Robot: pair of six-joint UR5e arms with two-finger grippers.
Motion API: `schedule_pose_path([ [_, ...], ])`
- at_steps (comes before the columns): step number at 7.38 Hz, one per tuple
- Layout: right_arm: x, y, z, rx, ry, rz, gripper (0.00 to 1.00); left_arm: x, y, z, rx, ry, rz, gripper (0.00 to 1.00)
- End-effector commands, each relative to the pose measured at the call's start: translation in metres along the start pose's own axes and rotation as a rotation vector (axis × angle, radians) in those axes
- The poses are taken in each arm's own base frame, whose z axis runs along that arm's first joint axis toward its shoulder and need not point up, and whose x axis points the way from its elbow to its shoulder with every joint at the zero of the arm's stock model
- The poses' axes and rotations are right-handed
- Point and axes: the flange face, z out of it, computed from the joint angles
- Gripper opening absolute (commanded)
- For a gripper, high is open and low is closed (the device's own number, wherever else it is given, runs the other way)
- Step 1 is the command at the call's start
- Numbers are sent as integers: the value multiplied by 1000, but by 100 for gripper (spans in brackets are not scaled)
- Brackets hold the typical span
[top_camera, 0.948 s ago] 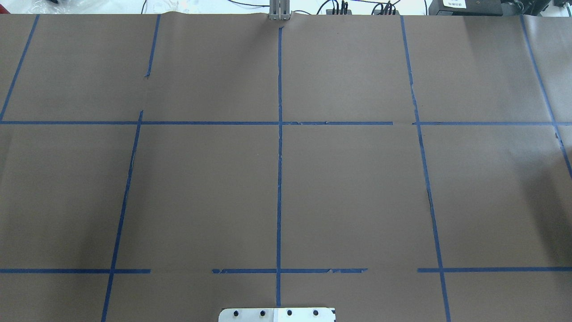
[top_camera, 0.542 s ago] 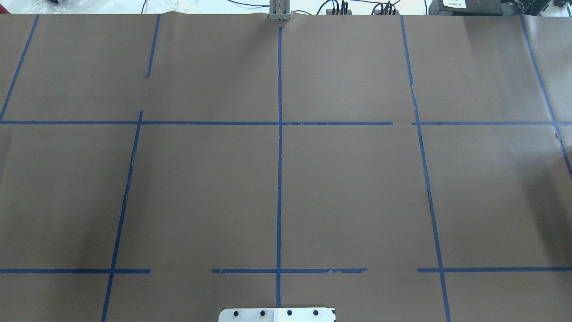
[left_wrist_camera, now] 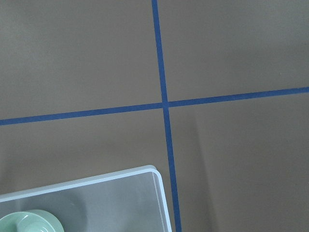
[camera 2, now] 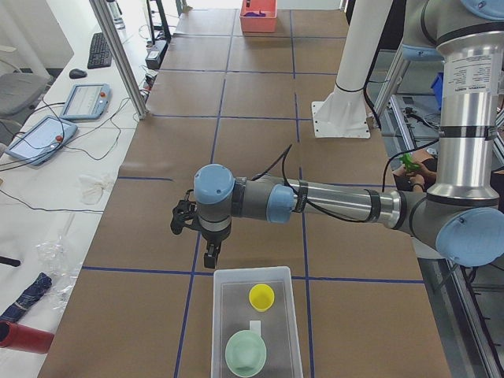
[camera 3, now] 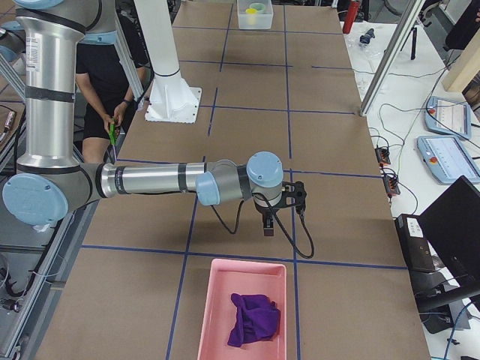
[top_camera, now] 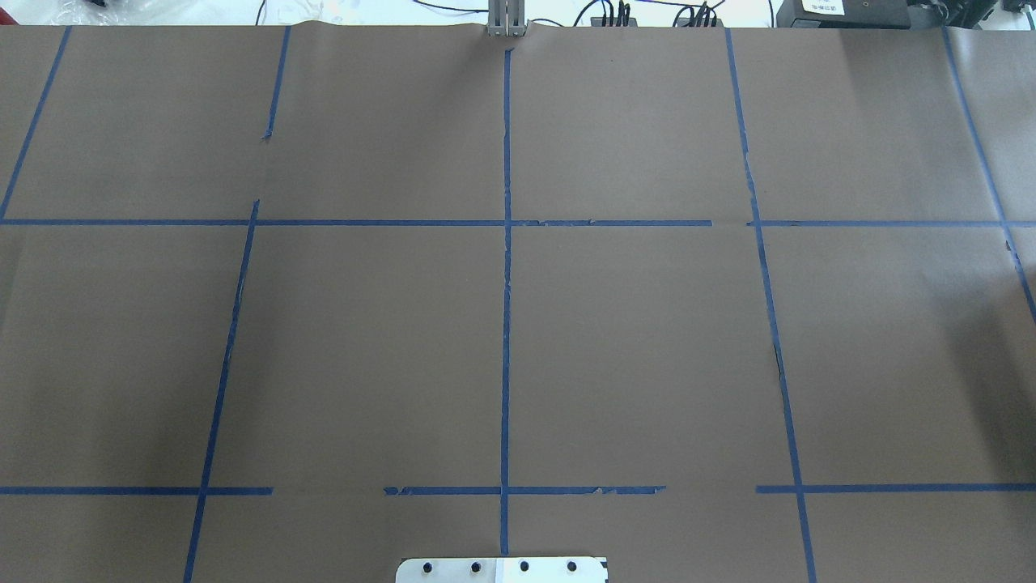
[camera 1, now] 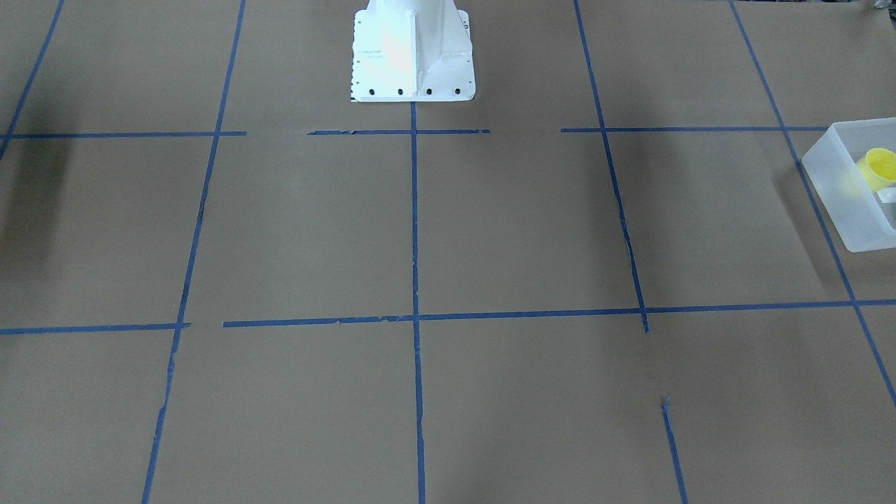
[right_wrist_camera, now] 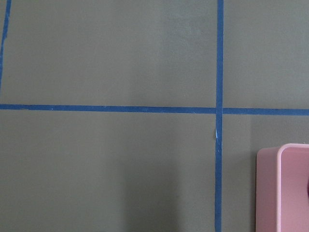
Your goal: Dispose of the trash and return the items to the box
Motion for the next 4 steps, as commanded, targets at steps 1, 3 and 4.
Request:
schedule_pose_path([
  [1,8,5,0,-2,6,17,100,1,0,-1,1,0,1,100],
  [3,27,8,-10,30,73,38,100,1,-1,-1,2,0,2,100],
  [4,33,7,-13,40,118,37,100,1,-1,-1,2,0,2,100],
])
